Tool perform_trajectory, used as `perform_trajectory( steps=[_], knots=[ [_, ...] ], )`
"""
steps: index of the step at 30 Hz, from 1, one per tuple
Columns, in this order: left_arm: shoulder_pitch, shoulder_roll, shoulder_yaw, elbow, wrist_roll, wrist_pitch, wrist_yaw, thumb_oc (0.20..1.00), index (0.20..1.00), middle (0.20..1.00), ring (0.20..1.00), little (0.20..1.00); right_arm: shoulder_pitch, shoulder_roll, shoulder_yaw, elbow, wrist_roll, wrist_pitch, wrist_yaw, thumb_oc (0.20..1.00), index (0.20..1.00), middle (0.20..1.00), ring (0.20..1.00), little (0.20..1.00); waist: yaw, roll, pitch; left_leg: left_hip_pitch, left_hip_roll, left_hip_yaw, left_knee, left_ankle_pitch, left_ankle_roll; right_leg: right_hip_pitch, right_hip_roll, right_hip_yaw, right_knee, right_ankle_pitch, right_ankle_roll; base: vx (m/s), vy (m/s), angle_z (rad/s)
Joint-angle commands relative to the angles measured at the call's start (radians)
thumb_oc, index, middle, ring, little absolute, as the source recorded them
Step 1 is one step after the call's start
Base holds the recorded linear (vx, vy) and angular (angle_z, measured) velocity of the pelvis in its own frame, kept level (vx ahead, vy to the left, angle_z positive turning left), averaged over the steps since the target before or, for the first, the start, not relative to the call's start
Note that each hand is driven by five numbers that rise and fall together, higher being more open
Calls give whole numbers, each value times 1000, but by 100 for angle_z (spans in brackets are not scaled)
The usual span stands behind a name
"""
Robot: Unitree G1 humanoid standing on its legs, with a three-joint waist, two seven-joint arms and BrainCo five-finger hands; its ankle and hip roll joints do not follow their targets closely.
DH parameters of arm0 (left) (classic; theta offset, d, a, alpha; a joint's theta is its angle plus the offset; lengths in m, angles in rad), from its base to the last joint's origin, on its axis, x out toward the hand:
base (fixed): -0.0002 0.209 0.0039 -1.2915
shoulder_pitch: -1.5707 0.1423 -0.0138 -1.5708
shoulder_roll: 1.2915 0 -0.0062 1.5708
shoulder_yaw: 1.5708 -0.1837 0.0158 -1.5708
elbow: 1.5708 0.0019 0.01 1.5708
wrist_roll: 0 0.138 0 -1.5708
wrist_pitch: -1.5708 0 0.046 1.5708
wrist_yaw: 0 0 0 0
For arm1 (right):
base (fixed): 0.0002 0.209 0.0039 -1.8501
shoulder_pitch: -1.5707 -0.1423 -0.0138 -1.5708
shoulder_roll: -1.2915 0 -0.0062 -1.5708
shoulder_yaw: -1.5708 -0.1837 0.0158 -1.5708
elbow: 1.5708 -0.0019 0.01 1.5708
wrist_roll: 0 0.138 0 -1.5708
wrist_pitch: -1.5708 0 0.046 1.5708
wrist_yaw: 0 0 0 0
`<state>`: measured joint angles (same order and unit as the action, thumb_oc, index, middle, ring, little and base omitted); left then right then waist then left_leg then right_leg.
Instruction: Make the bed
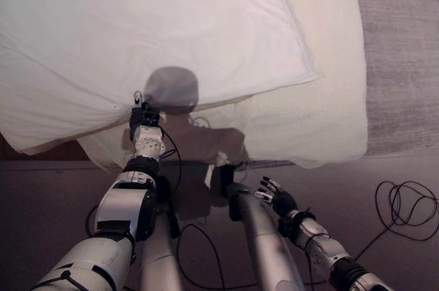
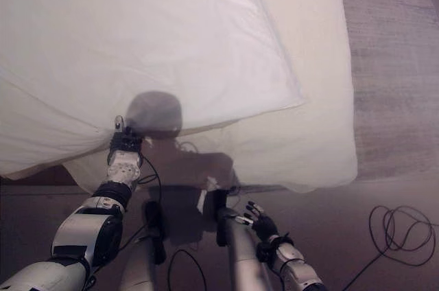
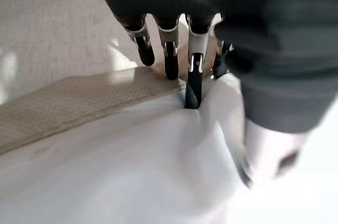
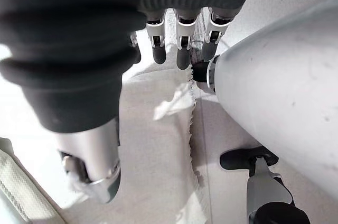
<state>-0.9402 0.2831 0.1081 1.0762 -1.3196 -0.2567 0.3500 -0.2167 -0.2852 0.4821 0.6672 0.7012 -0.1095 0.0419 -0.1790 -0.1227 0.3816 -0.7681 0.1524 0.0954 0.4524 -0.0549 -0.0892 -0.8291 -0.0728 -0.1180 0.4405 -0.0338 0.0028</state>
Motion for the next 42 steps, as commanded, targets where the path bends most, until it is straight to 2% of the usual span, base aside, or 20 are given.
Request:
perform_trajectory(
  steps=[1,6,15,16,17,18,20,21,25,26,30,37,39,42],
  knots=[
    [-60,30,-34,-25,46,-29,-49,200,200,200,200,200,67,-2,17,-64,18,-23,11,1000,1000,1000,1000,1000,-12,20,-86,-78,-13,-1,10,10,41,-2,-17,26,-26,50,97,0,0,0],
    [-29,-9,-65,-123,48,-51,-63,200,200,200,200,200,77,3,11,-75,21,-27,12,1000,1000,1000,1000,1000,-4,32,-89,-65,-16,-1,0,15,41,6,-20,27,-28,47,95,0,0,0],
    [119,-96,-168,-467,43,-90,-118,200,200,200,200,200,79,27,-3,-145,69,-37,10,1000,1000,1000,1000,1000,27,50,-63,-25,-34,-2,-27,27,48,45,-24,23,-48,51,96,7,0,0],
    [145,-108,-180,-522,40,-95,-127,200,200,200,200,200,79,34,-3,-158,95,-41,14,1000,1000,1000,1000,1000,33,54,-60,-9,-35,-9,-27,4,42,60,-20,26,-44,32,103,0,0,0],
    [168,-115,-192,-566,41,-98,-138,200,200,200,200,200,75,41,-3,-166,125,-42,24,1000,1000,1000,1000,1000,37,54,-53,-19,-39,-5,-27,26,51,54,-22,22,-50,52,95,62,10,8],
    [206,-125,-202,-624,38,-99,-152,200,200,200,200,200,72,50,-2,-179,164,-42,33,1000,1000,1000,1000,1000,46,59,-52,-1,-40,-12,-30,5,45,69,-20,26,-49,34,103,0,11,4],
    [247,-137,-229,-695,39,-98,-170,200,200,200,200,200,59,71,6,-191,243,-38,48,1000,1000,1000,1000,1000,58,65,-43,9,-43,-13,-34,5,48,80,-22,24,-53,34,102,35,9,1],
    [277,-154,-252,-768,21,-104,-188,200,200,200,200,200,38,96,21,-199,327,-40,67,1000,1000,1000,1000,1000,69,70,-36,19,-49,-14,-40,6,51,90,-23,23,-58,35,102,3,31,1],
    [301,-167,-271,-820,10,-113,-205,200,200,200,200,200,-3,136,35,-180,421,-48,85,1000,1000,1000,1000,1000,84,75,-29,32,-56,-17,-49,6,56,101,-24,22,-61,36,103,3,16,4],
    [327,-183,-294,-880,2,-120,-223,200,200,200,200,200,-45,187,46,-156,536,-41,113,1000,1000,1000,1000,1000,100,83,-22,39,-61,-19,-49,7,59,111,-27,22,-62,37,102,-1,32,4],
    [352,-210,-336,-960,-5,-142,-224,200,200,200,200,200,-158,275,71,-121,672,-53,129,1000,1000,1000,1000,1000,132,98,-10,54,-74,-29,-63,9,66,128,-32,16,-69,35,101,0,21,9],
    [341,-230,-376,-991,2,-172,-198,200,200,200,200,200,-305,350,56,-49,781,-65,106,1000,1000,1000,1000,1000,171,119,8,57,-96,-44,-67,9,74,134,-42,6,-59,27,101,-1,28,9],
    [332,-231,-384,-987,4,-173,-195,200,200,200,200,200,-349,376,32,-30,827,-66,99,1000,1000,1000,1000,1000,181,122,12,42,-105,-47,-74,37,82,122,-48,0,-64,47,94,-55,41,17],
    [314,-230,-395,-984,3,-174,-187,200,200,200,200,200,-413,413,0,3,886,-85,62,1000,1000,1000,1000,1000,193,130,10,35,-114,-49,-74,36,86,116,-51,-1,-62,46,95,-12,29,12]
  ],
)
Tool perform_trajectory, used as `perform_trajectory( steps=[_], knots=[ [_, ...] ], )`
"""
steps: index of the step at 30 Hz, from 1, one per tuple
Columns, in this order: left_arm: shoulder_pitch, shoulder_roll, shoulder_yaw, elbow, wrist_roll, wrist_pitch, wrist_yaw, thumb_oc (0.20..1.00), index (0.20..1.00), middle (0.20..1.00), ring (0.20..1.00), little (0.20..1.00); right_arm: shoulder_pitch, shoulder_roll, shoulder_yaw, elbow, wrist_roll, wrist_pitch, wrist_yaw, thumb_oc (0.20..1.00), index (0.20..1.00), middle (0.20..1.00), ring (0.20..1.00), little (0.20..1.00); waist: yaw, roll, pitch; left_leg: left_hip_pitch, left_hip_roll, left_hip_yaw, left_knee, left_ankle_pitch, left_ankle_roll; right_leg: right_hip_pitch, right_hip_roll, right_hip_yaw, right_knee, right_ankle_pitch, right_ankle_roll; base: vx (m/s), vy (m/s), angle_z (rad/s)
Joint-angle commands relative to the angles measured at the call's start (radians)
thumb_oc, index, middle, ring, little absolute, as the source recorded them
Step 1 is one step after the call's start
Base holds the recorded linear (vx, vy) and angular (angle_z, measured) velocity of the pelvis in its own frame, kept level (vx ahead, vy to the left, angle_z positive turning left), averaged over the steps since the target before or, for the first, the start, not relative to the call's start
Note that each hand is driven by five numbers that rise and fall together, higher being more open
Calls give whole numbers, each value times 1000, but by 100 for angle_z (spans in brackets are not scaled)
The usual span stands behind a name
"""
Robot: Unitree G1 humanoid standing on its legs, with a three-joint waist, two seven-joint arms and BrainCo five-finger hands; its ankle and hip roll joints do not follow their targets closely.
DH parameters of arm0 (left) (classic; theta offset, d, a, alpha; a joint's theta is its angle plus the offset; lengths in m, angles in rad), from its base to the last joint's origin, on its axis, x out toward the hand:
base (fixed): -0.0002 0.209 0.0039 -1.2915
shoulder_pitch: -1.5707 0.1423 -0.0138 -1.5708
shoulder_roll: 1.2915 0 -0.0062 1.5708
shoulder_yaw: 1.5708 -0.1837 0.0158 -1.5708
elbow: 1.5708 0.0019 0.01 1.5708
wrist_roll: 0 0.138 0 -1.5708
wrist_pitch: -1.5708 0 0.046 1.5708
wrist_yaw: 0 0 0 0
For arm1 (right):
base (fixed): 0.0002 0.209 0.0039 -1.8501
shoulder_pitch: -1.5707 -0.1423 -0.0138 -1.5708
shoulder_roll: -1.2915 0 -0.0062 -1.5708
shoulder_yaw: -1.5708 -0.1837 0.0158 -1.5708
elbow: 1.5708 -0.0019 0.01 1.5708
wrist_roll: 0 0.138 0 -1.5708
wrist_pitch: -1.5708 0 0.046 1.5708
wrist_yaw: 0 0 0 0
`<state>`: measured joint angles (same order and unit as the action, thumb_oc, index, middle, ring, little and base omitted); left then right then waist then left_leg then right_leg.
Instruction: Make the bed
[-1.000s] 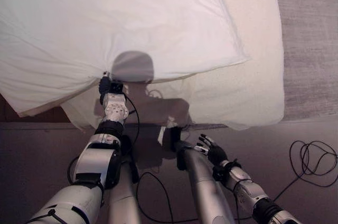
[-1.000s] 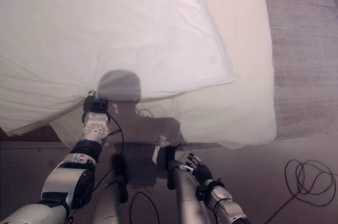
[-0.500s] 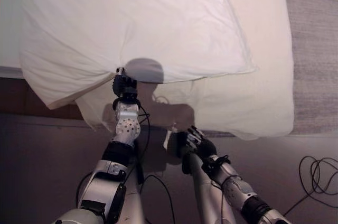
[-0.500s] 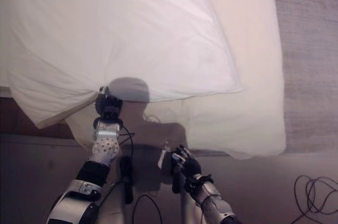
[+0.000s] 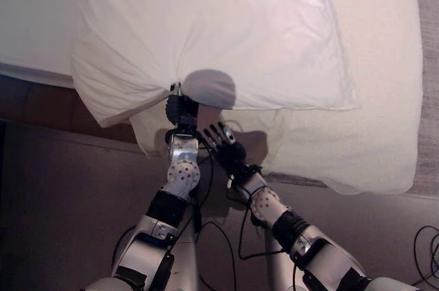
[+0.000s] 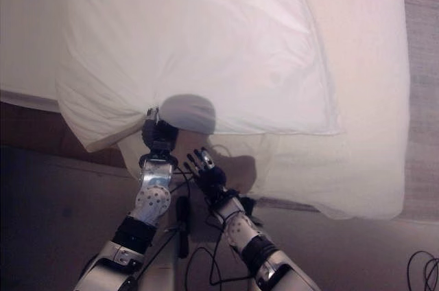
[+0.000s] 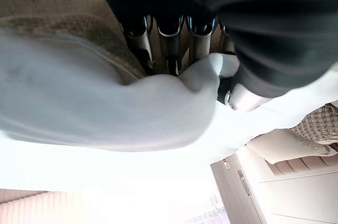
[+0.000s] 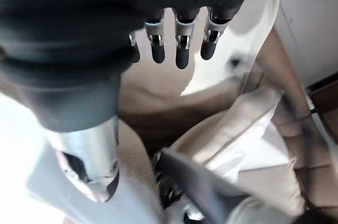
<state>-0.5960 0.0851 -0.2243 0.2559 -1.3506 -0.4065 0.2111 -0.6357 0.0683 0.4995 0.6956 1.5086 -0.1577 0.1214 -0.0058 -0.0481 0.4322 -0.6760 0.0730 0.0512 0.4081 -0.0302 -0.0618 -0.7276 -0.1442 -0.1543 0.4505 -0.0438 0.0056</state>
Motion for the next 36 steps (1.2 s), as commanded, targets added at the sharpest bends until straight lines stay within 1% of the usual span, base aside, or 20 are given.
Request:
perform_trajectory(
  steps=[1,3,4,5,6,10,14,19,22,25,27,32,36],
  knots=[
    [-35,-34,-63,-168,35,-27,-45,200,200,200,200,200,-18,70,-40,-17,98,-48,-20,1000,1000,1000,1000,1000,24,59,-40,-61,-36,-6,-27,10,60,10,20,35,-65,54,92,0,0,0],
    [-44,-41,-74,-167,28,-28,-36,200,200,200,200,200,-75,88,-89,11,140,-72,-33,1000,1000,1000,1000,1000,32,67,-40,-70,-41,-10,-19,8,61,4,18,32,-56,48,90,0,0,0],
    [-46,-43,-77,-170,32,-30,-31,200,200,200,200,200,-98,92,-115,21,156,-76,-33,1000,1000,1000,1000,1000,37,72,-42,-74,-43,-12,-16,8,61,1,16,29,-52,45,90,12,16,4],
    [-46,-43,-78,-170,32,-30,-31,200,200,200,200,200,-99,92,-115,22,156,-75,-33,1000,1000,1000,1000,1000,37,71,-41,-74,-43,-12,-16,8,61,1,16,29,-52,45,90,28,31,8],
    [-40,-41,-86,-187,32,-25,-28,200,200,200,200,200,-143,96,-154,33,179,-92,-39,1000,1000,1000,1000,1000,46,81,-44,-76,-48,-17,-20,7,63,1,12,25,-51,42,91,28,32,7],
    [-31,-27,-103,-229,42,-17,-21,200,200,200,200,200,-217,85,-221,29,202,-127,-48,1000,1000,1000,1000,1000,59,96,-47,-88,-56,-25,-12,7,66,-8,5,18,-39,36,93,25,27,8],
    [-15,-7,-98,-278,55,-19,-15,200,200,200,200,200,-233,52,-253,-34,203,-159,-49,1000,1000,1000,1000,1000,65,104,-47,-87,-60,-26,-23,8,69,-14,-1,15,-36,35,96,14,23,3],
    [7,6,-89,-305,71,-21,-7,200,200,200,200,200,-189,22,-265,-141,198,-212,-49,1000,1000,1000,1000,1000,54,103,-53,-98,-65,-28,-13,6,71,-28,-4,17,-21,25,95,3,2,1],
    [38,27,-68,-328,82,-14,-10,200,200,200,200,200,-149,-8,-273,-216,181,-228,-50,1000,1000,1000,1000,1000,47,103,-58,-106,-65,-24,-3,1,72,-40,-5,20,-8,20,94,19,-2,5],
    [55,36,-58,-334,89,-15,-8,200,200,200,200,200,-124,-29,-273,-247,172,-239,-62,1000,1000,1000,1000,1000,44,104,-60,-106,-65,-22,0,-2,73,-40,-5,20,-9,20,95,11,3,3],
    [83,51,-33,-355,92,-19,-2,200,200,200,200,200,-106,-68,-301,-290,162,-261,-80,1000,1000,1000,1000,1000,41,105,-61,-105,-63,-18,-4,-3,75,-43,-6,25,-13,22,97,0,0,0],
    [128,67,46,-388,125,-50,33,200,200,200,200,200,-71,-128,-351,-326,138,-271,-96,1000,1000,1000,1000,1000,38,102,-64,-105,-62,-16,-4,-6,74,-49,-5,29,-8,17,97,0,0,0],
    [132,63,116,-380,149,-89,76,200,200,200,200,200,-44,-149,-387,-338,131,-274,-98,1000,1000,1000,1000,1000,32,97,-71,-109,-60,-21,-5,-9,73,-52,-3,25,-7,13,97,4,-9,-1]
  ],
)
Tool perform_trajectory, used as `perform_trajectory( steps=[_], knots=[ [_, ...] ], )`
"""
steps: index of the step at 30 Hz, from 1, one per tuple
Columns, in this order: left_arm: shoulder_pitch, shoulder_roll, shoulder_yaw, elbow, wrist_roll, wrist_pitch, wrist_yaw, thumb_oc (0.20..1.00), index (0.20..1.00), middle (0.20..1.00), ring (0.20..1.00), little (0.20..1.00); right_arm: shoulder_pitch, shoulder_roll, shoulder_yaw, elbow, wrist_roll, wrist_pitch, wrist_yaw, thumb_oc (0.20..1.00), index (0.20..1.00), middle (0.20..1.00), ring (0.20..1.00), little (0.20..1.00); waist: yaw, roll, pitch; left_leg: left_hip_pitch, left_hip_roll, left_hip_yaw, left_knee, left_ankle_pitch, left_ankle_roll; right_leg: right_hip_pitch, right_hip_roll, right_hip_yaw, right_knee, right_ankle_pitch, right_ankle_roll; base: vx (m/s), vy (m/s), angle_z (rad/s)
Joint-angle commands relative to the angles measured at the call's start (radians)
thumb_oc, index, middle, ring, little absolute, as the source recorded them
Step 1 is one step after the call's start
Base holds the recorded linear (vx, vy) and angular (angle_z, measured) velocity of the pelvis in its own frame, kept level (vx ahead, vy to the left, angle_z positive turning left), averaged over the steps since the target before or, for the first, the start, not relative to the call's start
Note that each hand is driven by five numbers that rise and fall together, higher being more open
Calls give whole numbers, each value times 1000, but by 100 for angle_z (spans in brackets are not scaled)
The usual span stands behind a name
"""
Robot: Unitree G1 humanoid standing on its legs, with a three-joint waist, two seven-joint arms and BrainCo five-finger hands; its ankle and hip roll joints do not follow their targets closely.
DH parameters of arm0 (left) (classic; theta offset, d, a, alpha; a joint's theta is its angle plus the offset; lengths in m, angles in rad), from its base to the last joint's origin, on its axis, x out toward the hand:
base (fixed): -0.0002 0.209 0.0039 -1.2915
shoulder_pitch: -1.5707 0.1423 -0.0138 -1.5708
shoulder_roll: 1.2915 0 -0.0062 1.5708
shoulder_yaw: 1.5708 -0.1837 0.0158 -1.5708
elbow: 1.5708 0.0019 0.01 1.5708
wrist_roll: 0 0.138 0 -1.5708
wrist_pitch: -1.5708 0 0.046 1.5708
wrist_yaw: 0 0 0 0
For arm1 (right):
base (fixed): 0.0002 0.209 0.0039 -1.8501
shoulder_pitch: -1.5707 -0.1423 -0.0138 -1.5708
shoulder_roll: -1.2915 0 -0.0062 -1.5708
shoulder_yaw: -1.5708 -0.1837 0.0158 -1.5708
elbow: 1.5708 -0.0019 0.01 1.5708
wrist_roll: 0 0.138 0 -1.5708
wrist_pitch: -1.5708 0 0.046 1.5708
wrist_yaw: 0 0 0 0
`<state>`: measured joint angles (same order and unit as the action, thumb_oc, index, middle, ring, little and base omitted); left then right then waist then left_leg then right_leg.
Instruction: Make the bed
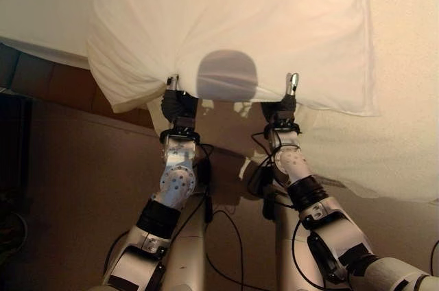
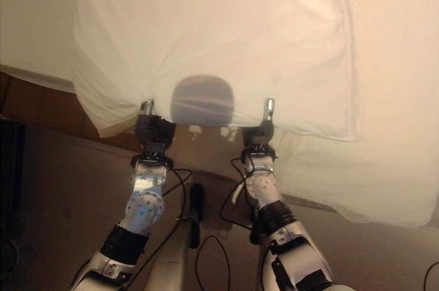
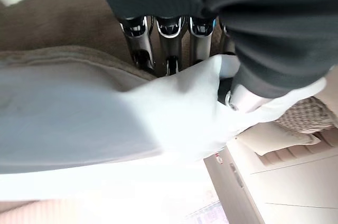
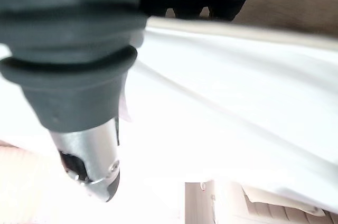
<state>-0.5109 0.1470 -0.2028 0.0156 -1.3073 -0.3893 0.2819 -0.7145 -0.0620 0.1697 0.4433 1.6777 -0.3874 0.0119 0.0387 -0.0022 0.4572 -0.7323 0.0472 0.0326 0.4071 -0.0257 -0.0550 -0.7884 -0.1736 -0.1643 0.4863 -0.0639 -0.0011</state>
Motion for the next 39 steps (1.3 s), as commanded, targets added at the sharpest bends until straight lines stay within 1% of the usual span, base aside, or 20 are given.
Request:
perform_trajectory(
  steps=[1,2,3,6,8,10,13,18,21,23,24,25,26,28,29,30,31,32,38,39],
  knots=[
    [49,-4,127,-140,119,-121,26,200,200,200,200,200,43,-30,-75,-89,-40,-43,15,1000,1000,1000,1000,1000,-13,46,-99,-59,-36,-5,2,-15,65,5,26,35,-38,31,102,13,-26,-3],
    [49,-4,127,-140,120,-121,27,200,200,200,200,200,43,-30,-74,-88,-39,-43,15,1000,1000,1000,1000,1000,-14,46,-100,-60,-36,-5,2,-15,65,4,26,34,-38,30,102,16,-32,-2],
    [55,-3,156,-135,135,-132,42,200,200,200,200,200,48,-46,-93,-86,-40,-39,25,1000,1000,1000,1000,1000,-15,43,-105,-60,-37,-9,1,-17,65,2,26,33,-35,29,103,0,0,0],
    [54,2,187,-131,153,-144,62,200,200,200,200,200,44,-67,-113,-71,-49,-31,24,1000,1000,1000,1000,1000,-16,40,-111,-63,-38,-9,-1,-18,65,0,25,32,-37,28,104,0,0,0],
    [54,1,187,-131,154,-144,63,200,200,200,200,200,43,-67,-114,-69,-48,-30,25,1000,1000,1000,1000,1000,-16,40,-111,-64,-37,-9,-1,-18,65,0,25,32,-37,28,104,0,0,0],
    [48,9,226,-124,178,-159,92,200,200,200,200,200,39,-83,-137,-55,-52,-24,22,1000,1000,1000,1000,1000,-17,39,-114,-65,-36,-10,4,-24,66,-5,28,33,-26,23,103,0,0,0],
    [43,13,249,-106,201,-163,124,200,200,200,200,200,27,-94,-146,-43,-61,-23,12,1000,1000,1000,1000,1000,-15,38,-118,-67,-36,-10,5,-24,65,-4,28,31,-28,22,103,0,0,0],
    [38,19,281,-87,236,-169,178,200,200,200,200,200,14,-99,-149,-48,-67,-24,13,1000,1000,1000,1000,1000,-16,40,-124,-69,-35,-10,0,-18,66,-6,27,32,-35,28,103,0,0,0],
    [36,13,294,-81,244,-172,198,200,200,200,200,200,15,-95,-148,-55,-71,-24,13,1000,1000,1000,1000,1000,-16,42,-127,-66,-35,-9,2,-24,65,-4,27,32,-31,22,103,0,0,0],
    [34,10,291,-80,249,-164,201,200,200,200,200,200,11,-94,-144,-58,-74,-25,17,432,432,432,432,432,-17,44,-126,-70,-35,-8,3,-18,65,-8,27,32,-33,28,102,0,0,0],
    [34,8,290,-82,253,-163,200,200,200,200,200,200,10,-92,-143,-62,-73,-22,25,200,200,200,200,200,-17,44,-126,-70,-35,-7,3,-18,65,-8,27,32,-33,28,102,0,0,0],
    [35,5,287,-84,253,-162,199,200,200,200,200,200,14,-90,-137,-63,-76,-19,28,200,200,200,200,200,-18,43,-126,-65,-34,-7,1,-25,64,-2,27,33,-35,22,104,0,0,0],
    [35,3,285,-85,251,-164,197,200,200,200,200,200,14,-91,-133,-64,-80,-15,32,200,200,200,200,200,-19,43,-127,-67,-35,-8,-3,-18,66,-4,27,32,-38,28,103,0,0,0],
    [31,3,283,-87,250,-165,194,200,200,200,200,200,14,-91,-130,-71,-82,-14,41,200,200,200,200,200,-18,43,-126,-65,-36,-8,-1,-23,65,-2,27,32,-37,25,104,0,0,0],
    [31,1,281,-88,249,-168,192,200,200,200,200,200,13,-89,-127,-74,-82,-15,45,200,200,200,200,200,-19,43,-127,-68,-36,-7,-2,-17,67,-5,28,34,-39,31,103,0,0,0],
    [31,0,282,-88,251,-168,192,200,200,200,200,200,15,-86,-125,-75,-80,-13,49,200,200,200,200,200,-19,44,-125,-63,-36,-7,0,-24,67,-2,29,35,-35,25,104,0,0,0],
    [30,0,283,-88,250,-168,192,200,200,200,200,200,14,-85,-124,-79,-80,-11,53,200,200,200,200,200,-19,45,-126,-67,-36,-7,-2,-18,68,-7,28,34,-36,31,103,0,0,0],
    [31,-1,283,-89,250,-169,192,200,200,200,200,200,18,-83,-124,-83,-81,-10,57,200,200,200,200,200,-20,45,-124,-64,-35,-7,1,-25,67,-3,28,35,-33,24,104,0,0,0],
    [37,-6,286,-84,248,-169,198,200,200,200,200,200,30,-79,-119,-110,-82,-9,70,200,200,200,200,200,-21,47,-128,-59,-35,-6,-17,-11,65,-1,28,33,-44,33,103,0,0,0],
    [46,-11,290,-82,238,-173,195,200,200,200,200,200,43,-73,-115,-127,-79,-5,85,200,200,200,200,200,-21,46,-126,-49,-34,-7,-13,-18,63,9,29,32,-40,24,103,0,0,0]
  ],
)
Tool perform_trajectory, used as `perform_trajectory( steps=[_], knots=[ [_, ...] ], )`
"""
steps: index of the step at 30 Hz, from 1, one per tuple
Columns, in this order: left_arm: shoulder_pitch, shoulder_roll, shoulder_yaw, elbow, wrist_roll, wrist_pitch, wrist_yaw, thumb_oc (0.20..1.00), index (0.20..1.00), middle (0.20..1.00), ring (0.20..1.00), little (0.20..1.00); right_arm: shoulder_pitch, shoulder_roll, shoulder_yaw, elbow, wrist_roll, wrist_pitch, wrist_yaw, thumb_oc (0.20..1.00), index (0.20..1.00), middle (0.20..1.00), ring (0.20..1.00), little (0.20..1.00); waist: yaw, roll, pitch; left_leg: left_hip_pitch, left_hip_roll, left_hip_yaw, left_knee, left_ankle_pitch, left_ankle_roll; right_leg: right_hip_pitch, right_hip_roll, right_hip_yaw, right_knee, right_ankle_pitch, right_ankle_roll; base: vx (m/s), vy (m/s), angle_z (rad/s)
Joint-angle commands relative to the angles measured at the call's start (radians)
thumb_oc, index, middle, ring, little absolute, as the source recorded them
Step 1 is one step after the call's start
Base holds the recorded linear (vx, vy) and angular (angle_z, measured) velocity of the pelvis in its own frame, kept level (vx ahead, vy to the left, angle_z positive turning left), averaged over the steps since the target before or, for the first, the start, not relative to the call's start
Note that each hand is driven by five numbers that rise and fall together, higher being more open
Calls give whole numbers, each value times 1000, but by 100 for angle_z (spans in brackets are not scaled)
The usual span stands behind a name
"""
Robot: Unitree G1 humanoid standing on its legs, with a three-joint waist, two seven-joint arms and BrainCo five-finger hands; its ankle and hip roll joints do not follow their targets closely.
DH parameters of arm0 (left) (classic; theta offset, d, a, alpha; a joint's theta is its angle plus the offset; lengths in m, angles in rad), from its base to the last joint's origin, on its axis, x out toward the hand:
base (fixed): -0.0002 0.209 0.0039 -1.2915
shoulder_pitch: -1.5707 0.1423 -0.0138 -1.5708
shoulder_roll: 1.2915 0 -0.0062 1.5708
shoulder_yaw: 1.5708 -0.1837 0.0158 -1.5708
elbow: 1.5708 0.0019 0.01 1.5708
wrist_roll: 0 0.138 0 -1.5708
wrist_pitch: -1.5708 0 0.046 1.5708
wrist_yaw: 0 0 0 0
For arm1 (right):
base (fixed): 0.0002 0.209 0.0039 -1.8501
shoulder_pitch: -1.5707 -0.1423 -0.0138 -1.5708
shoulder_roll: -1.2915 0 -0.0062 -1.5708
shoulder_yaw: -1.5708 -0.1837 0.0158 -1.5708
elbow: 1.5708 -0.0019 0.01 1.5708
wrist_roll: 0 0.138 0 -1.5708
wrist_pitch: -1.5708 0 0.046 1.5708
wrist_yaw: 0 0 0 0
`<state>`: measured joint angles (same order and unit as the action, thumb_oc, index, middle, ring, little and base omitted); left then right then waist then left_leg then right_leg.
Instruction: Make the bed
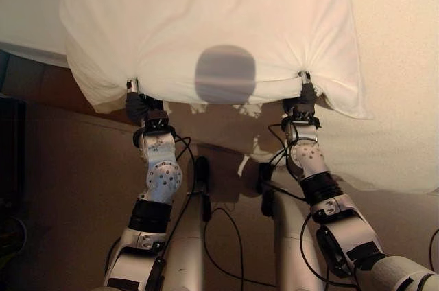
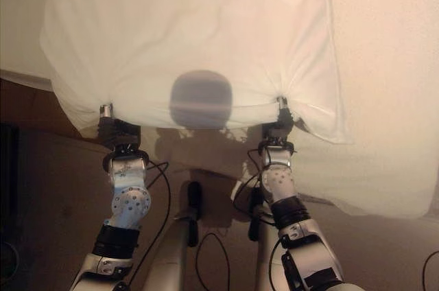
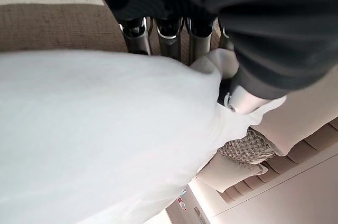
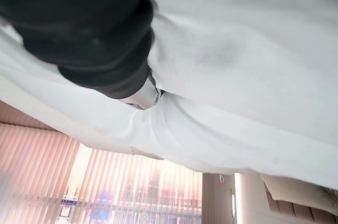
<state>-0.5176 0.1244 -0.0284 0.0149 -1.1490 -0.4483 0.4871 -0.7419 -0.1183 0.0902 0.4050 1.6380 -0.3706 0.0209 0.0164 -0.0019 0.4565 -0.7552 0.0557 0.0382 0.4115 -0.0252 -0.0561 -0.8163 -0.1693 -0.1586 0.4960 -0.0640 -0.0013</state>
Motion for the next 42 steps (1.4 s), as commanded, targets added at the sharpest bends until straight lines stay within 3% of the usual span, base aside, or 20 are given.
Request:
perform_trajectory(
  steps=[1,2,3,4,15,19,24,30,35,42],
  knots=[
    [53,12,116,-81,80,-115,-10,200,200,200,200,200,71,-17,-35,-89,-39,-22,76,200,200,200,200,200,2,46,-126,-26,-42,-13,-17,-19,64,37,24,26,-49,24,103,11,-35,0],
    [60,6,120,-75,67,-118,-12,576,576,576,576,576,78,-11,-31,-111,-34,-21,88,200,200,200,200,200,1,45,-126,-26,-41,-12,-16,-20,64,37,25,26,-48,23,103,0,0,0],
    [60,7,120,-74,66,-118,-13,680,680,680,680,680,80,-11,-30,-112,-35,-22,88,200,200,200,200,200,0,45,-126,-26,-41,-12,-15,-20,64,37,26,26,-48,23,103,0,0,0],
    [61,4,120,-70,61,-121,-12,1000,1000,1000,1000,1000,79,-11,-28,-119,-34,-23,92,200,200,200,200,200,-1,45,-125,-26,-41,-12,-14,-19,63,38,26,26,-49,23,102,0,0,0],
    [69,-31,128,-17,-50,-135,-71,1000,1000,1000,1000,1000,136,20,18,-245,-33,-33,149,200,200,200,200,200,-18,34,-127,-24,-33,-5,-19,-13,58,39,32,28,-57,30,99,0,0,0],
    [80,-52,97,28,-152,-96,-185,1000,1000,1000,1000,1000,159,29,45,-263,-29,-12,195,200,200,200,200,200,-27,24,-130,-21,-31,0,-23,-13,57,40,35,32,-62,35,100,0,0,0],
    [79,-44,54,109,-211,-40,-237,1000,1000,1000,1000,1000,161,27,63,-272,-31,4,216,200,200,200,200,200,-34,19,-131,-18,-30,4,-27,-13,60,41,37,40,-65,40,100,0,0,0],
    [38,-20,9,240,-235,8,-186,1000,1000,1000,1000,1000,147,26,99,-277,-29,17,219,200,200,200,200,200,-48,18,-131,-11,-26,14,-29,-11,58,48,40,44,-74,45,102,2,6,-2],
    [59,-43,-13,239,-224,15,-119,1000,1000,1000,1000,1000,152,21,122,-319,-31,24,213,200,200,200,200,200,-52,24,-121,-11,-25,20,-28,-9,59,48,38,45,-75,51,104,0,0,0],
    [58,-58,-4,272,-254,18,-133,1000,1000,1000,1000,1000,158,18,144,-346,-38,27,216,200,200,200,200,200,-55,19,-120,-9,-24,24,-29,-8,59,49,40,49,-78,54,104,0,0,0]
  ],
)
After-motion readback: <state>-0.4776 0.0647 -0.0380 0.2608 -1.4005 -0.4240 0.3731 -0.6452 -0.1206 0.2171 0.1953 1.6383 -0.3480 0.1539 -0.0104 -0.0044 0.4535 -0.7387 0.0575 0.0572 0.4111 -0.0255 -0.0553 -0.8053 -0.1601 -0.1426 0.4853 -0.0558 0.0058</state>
